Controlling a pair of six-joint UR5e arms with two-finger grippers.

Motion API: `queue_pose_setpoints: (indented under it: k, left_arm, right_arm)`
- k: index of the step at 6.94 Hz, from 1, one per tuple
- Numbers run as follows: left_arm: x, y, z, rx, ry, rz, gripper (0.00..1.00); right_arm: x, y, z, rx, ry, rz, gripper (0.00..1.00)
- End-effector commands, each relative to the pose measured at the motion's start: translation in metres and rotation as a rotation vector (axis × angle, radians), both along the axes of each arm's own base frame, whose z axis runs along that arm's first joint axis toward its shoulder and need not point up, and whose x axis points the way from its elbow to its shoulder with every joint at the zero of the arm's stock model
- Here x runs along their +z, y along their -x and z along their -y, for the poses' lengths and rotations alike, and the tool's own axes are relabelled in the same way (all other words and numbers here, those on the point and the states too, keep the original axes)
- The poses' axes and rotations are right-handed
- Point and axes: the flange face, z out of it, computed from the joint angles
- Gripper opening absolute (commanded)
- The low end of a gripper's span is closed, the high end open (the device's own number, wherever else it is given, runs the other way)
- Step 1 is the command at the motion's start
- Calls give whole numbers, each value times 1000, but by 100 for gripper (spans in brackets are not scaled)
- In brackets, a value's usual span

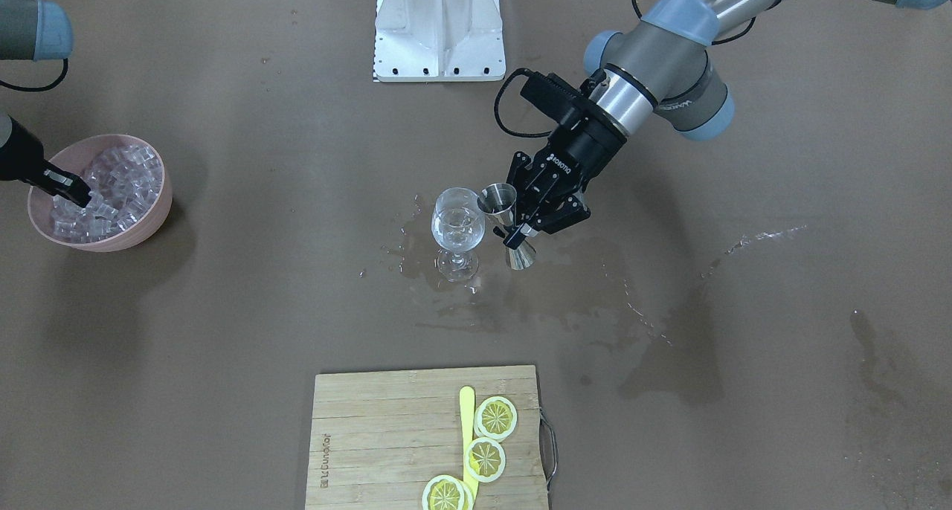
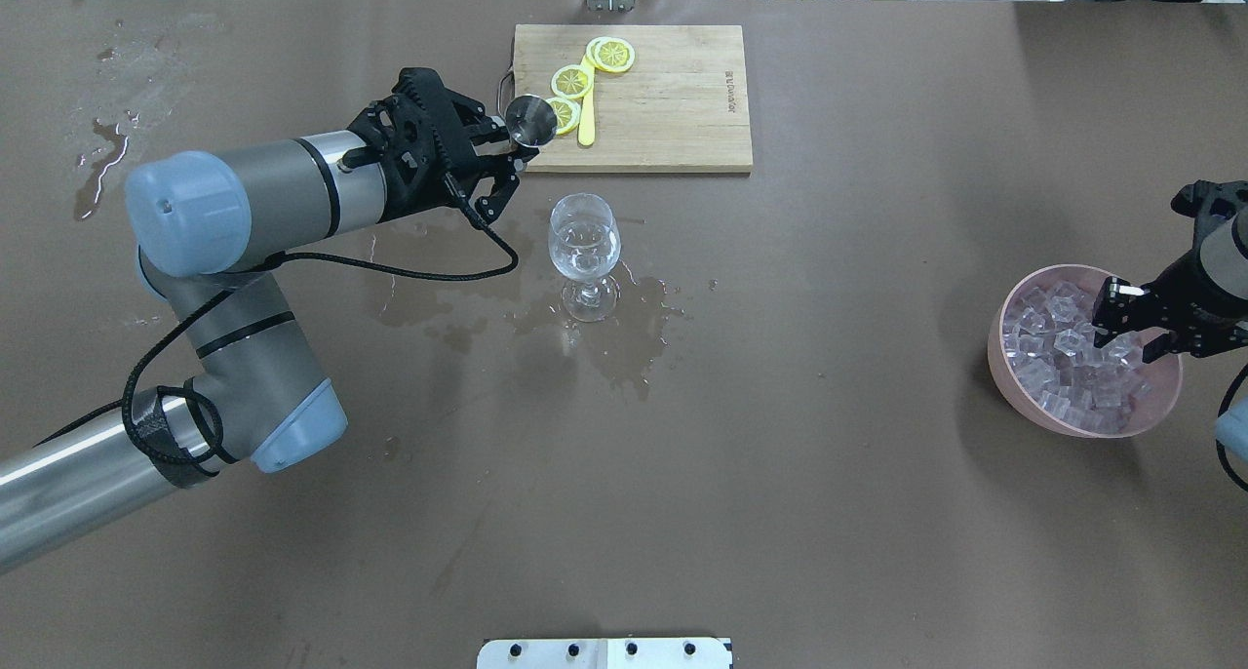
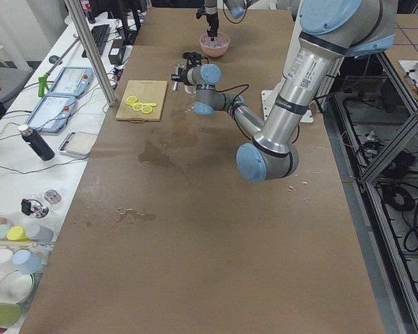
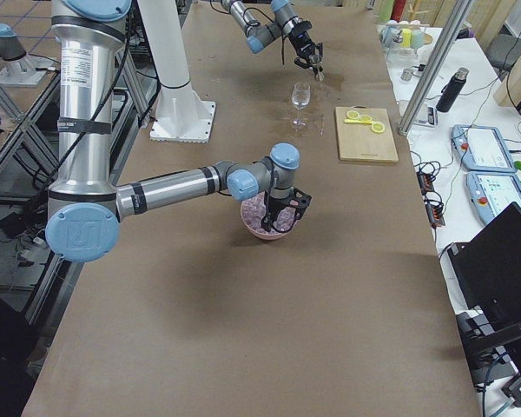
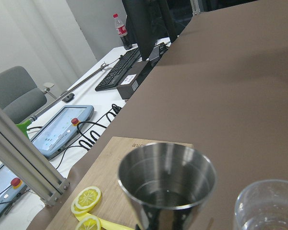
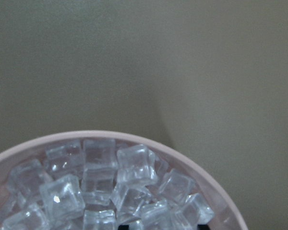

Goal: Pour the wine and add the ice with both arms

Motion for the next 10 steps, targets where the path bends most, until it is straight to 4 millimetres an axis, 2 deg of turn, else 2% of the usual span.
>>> queue_pose_setpoints:
  k: [1, 3, 6, 7, 9, 10]
  left_arm:
    - [0, 5, 5, -69, -59, 54, 0]
    - [4, 8, 8, -132, -79, 84, 0]
    - [7, -10, -6, -166, -99, 113, 0]
    - [5, -17, -12, -187, -128, 135, 0]
    - [4, -19, -15, -191, -132, 135, 0]
    - [5, -18, -14, -196, -130, 136, 0]
  right_arm:
    - [3, 1, 1, 0, 3, -4, 52]
    - [5, 1, 1, 1, 5, -8, 42]
    - [-1, 3, 2, 0, -4, 0, 44]
    - [-10, 5, 6, 0, -19, 11, 41]
    - [-20, 10, 13, -2, -37, 19, 41]
    - [-19, 10, 15, -7, -43, 18, 51]
